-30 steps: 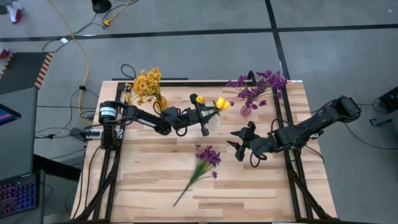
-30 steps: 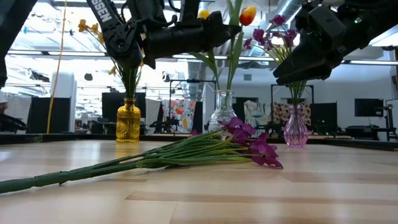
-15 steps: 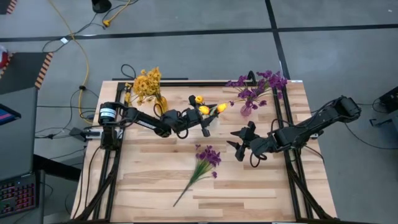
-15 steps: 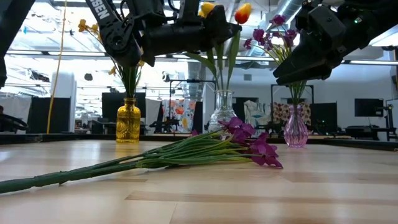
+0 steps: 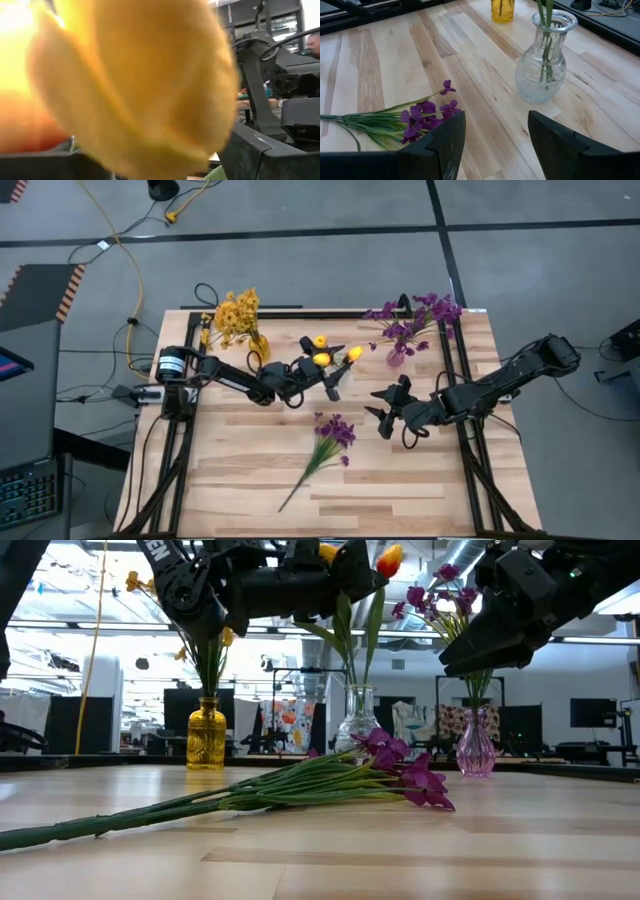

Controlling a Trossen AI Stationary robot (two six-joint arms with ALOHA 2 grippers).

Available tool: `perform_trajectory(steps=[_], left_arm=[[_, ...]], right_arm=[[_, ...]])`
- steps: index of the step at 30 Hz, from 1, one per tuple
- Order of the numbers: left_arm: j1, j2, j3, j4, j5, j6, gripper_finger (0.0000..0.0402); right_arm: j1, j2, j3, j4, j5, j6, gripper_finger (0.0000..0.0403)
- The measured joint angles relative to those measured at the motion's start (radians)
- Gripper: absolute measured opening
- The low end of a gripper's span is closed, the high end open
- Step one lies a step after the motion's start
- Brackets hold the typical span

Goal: Sort flowers into vase by color
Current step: Put the yellow tulip into the transparent vase

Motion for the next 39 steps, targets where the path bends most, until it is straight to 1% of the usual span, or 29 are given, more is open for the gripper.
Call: perform_trajectory(steps=[2,8,11,15,17,21,28,35,39], left_arm=[[-0.005,-0.003,0.006,-0.011,-0.022,0.000,0.0222],[-0.029,-0.011,0.031,-0.076,-0.035,-0.025,0.0246],[-0.042,-0.029,0.035,-0.139,-0.091,-0.039,0.0251],[-0.060,-0.075,0.037,-0.283,-0.186,-0.041,0.0252],[-0.068,-0.102,0.037,-0.350,-0.208,-0.042,0.0252],[-0.085,-0.162,0.037,-0.475,-0.213,-0.047,0.0252],[-0.107,-0.266,0.037,-0.678,-0.233,-0.119,0.0252],[-0.109,-0.363,0.037,-0.882,-0.233,-0.193,0.0252],[-0.109,-0.405,0.036,-0.982,-0.221,-0.202,0.0252]], right_arm=[[0.000,0.000,0.000,0.000,0.000,0.000,0.0243],[0.000,0.000,0.000,0.000,0.000,0.000,0.0243],[0.000,0.000,0.000,0.000,-0.001,0.000,0.0243],[0.000,0.000,0.000,-0.001,-0.001,0.000,0.0243],[0.000,0.000,0.000,-0.001,-0.002,0.000,0.0243],[0.000,0.000,0.000,-0.001,-0.002,0.000,0.0243],[0.000,0.000,0.000,0.000,-0.002,0.000,0.0243],[0.000,0.000,0.000,0.000,-0.002,0.001,0.0243],[0.000,0.000,0.000,0.000,-0.003,0.001,0.0243]])
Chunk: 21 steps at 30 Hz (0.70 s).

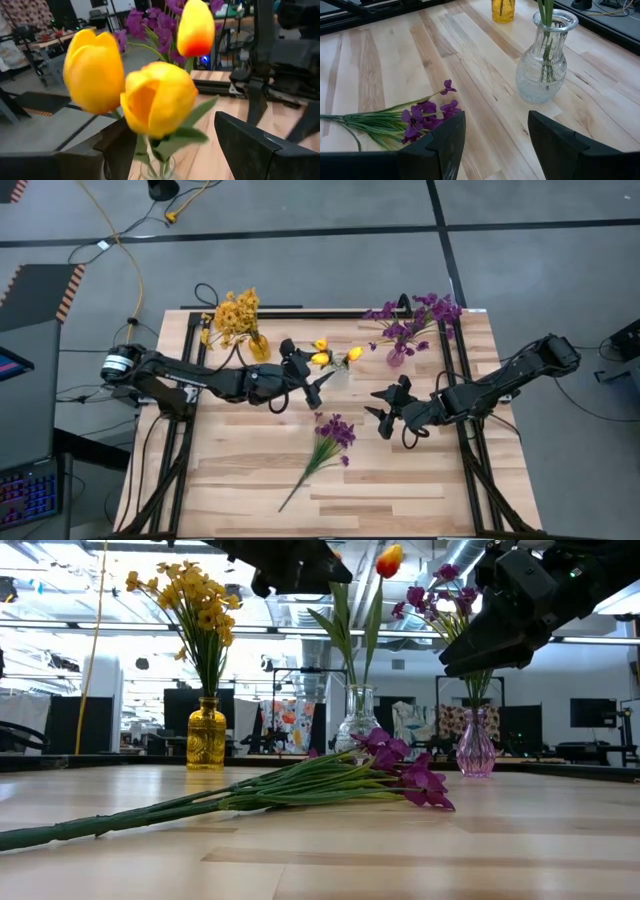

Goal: Sort flowers into vase by color
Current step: Put the yellow tulip into the transparent vase

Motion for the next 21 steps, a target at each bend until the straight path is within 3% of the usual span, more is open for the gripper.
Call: perform_trajectory(steps=[21], left_arm=[[-0.068,-0.076,0.000,-0.106,-0.006,0.045,0.0252]], right_arm=[[0.000,0.000,0.000,0.000,0.000,0.000,0.0243]])
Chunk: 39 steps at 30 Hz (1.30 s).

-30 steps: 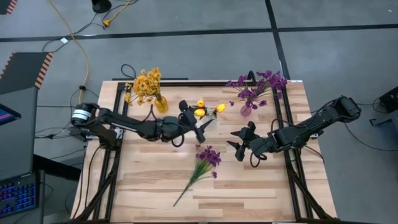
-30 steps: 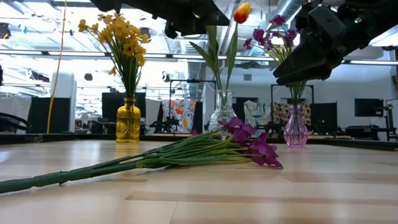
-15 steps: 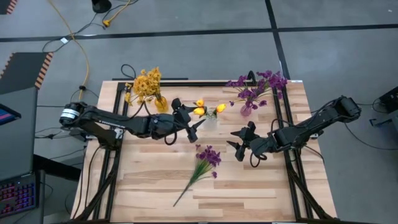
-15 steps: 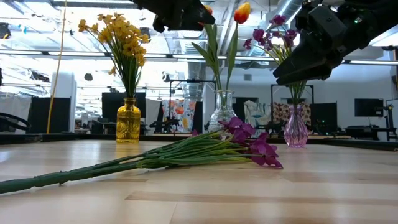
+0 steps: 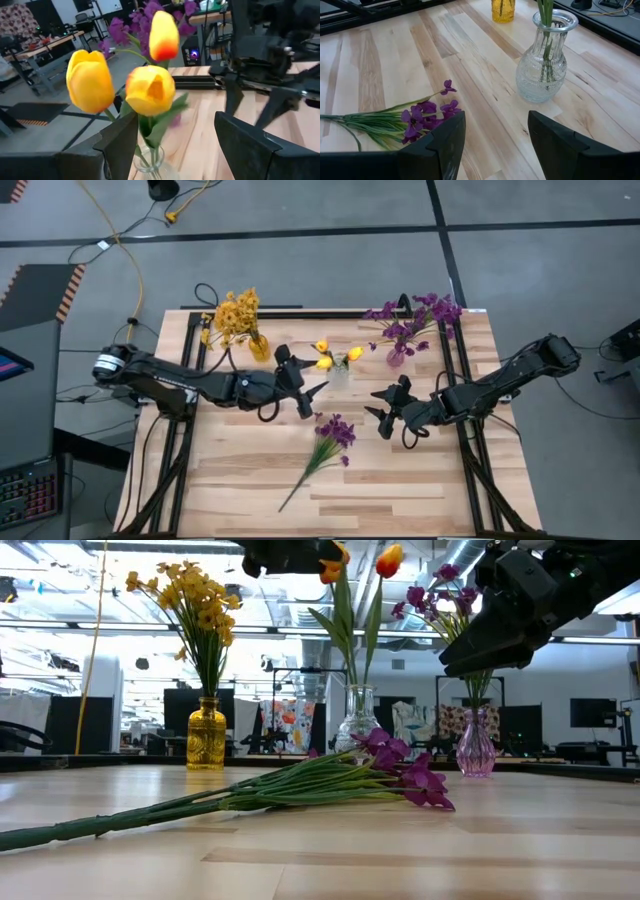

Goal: Sort flowers into vase by color
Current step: Put the yellow tulip into the transparent vase, then put the violet flowers into the pink vase

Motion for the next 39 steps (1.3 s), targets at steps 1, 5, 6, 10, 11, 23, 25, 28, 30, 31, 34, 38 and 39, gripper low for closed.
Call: perform_trajectory(steps=[1,5,6,10,11,23,25,28,30,31,34,38,39], left_arm=[[-0.006,-0.003,0.000,-0.009,0.000,0.000,0.0252],[-0.032,-0.023,0.000,-0.074,-0.020,-0.006,0.0252],[-0.037,-0.024,0.000,-0.079,-0.024,-0.015,0.0252],[-0.062,-0.044,0.000,-0.123,-0.027,-0.046,0.0252],[-0.069,-0.049,0.000,-0.141,-0.025,-0.055,0.0252],[-0.143,-0.051,-0.001,-0.361,0.137,-0.428,0.0252],[-0.155,-0.051,-0.001,-0.412,0.163,-0.516,0.0252],[-0.178,-0.051,-0.001,-0.478,0.166,-0.625,0.0252],[-0.192,-0.051,-0.001,-0.505,0.166,-0.690,0.0252],[-0.199,-0.051,-0.001,-0.517,0.167,-0.721,0.0252],[-0.216,-0.051,-0.001,-0.534,0.180,-0.806,0.0252],[-0.237,-0.036,0.000,-0.548,0.185,-0.914,0.0252],[-0.243,-0.026,0.000,-0.553,0.187,-0.935,0.0252]], right_arm=[[0.000,0.000,0.000,0.000,0.000,0.000,0.0243],[0.000,0.000,0.000,0.000,0.000,0.000,0.0243],[0.000,0.000,0.000,0.000,0.000,0.000,0.0243],[0.000,0.000,0.000,0.003,0.000,0.000,0.0243],[0.000,0.000,0.000,0.003,0.000,0.000,0.0243],[0.000,0.000,0.000,0.012,0.000,0.000,0.0243],[0.000,0.000,0.000,0.013,0.000,0.000,0.0243],[0.000,0.000,0.000,0.015,0.000,0.000,0.0243],[0.000,0.000,0.000,0.015,0.000,0.000,0.0243],[0.000,0.000,0.000,0.015,0.000,0.000,0.0243],[0.000,0.000,0.000,0.014,0.000,0.000,0.0243],[0.000,0.000,0.000,0.014,-0.003,0.000,0.0243],[0.001,0.000,0.000,0.014,-0.003,0.000,0.0243]])
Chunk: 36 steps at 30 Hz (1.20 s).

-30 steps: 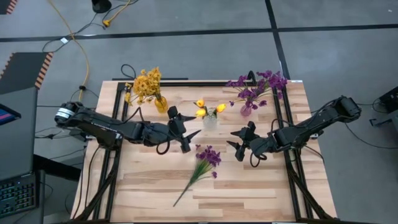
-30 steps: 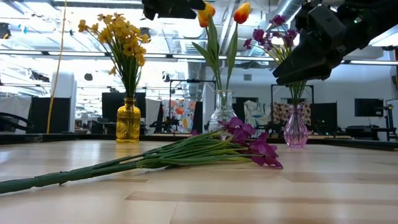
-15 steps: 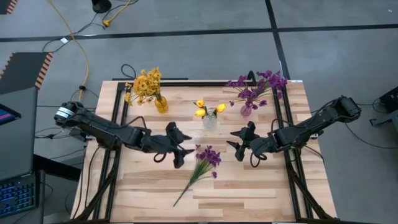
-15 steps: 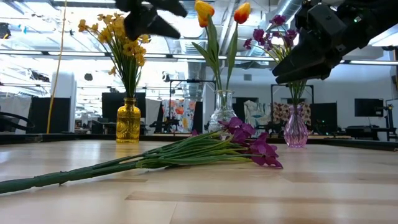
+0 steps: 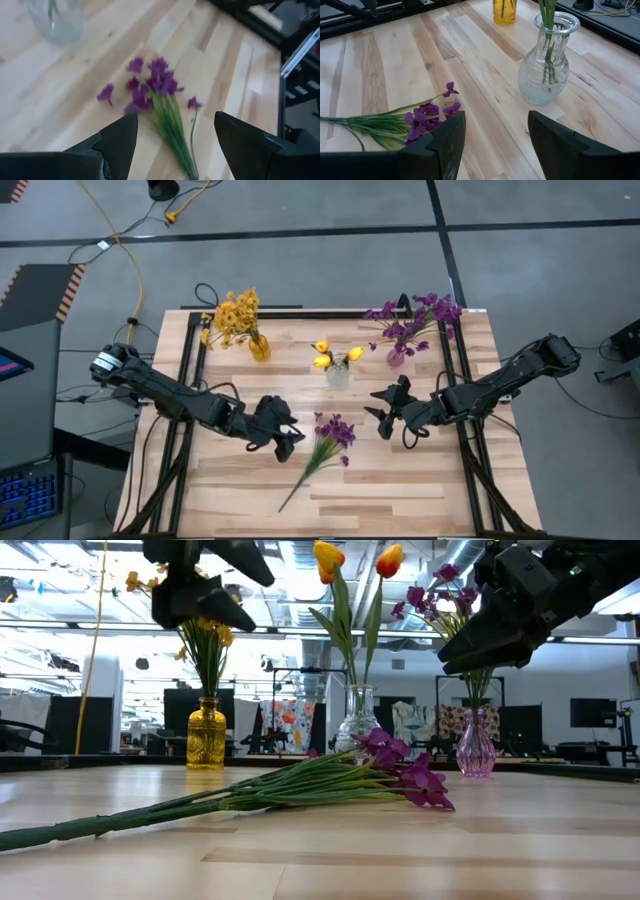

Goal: Sort flowers into vase by color
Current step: Put the violet flowers into the pink vase

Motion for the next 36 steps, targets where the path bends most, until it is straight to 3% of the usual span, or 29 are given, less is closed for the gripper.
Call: perform_trajectory(steps=[7,16,36], left_arm=[[-0.008,0.145,0.000,0.070,0.121,-0.123,0.0251],[0.020,0.317,0.000,0.234,0.215,-0.130,0.0251],[0.013,0.393,0.000,0.324,0.182,-0.129,0.0251]], right_arm=[[0.000,0.000,0.000,0.000,-0.001,0.000,0.0243],[0.000,0.000,0.000,0.000,-0.053,0.000,0.0243],[0.000,0.000,0.000,0.000,-0.055,0.000,0.0243]])
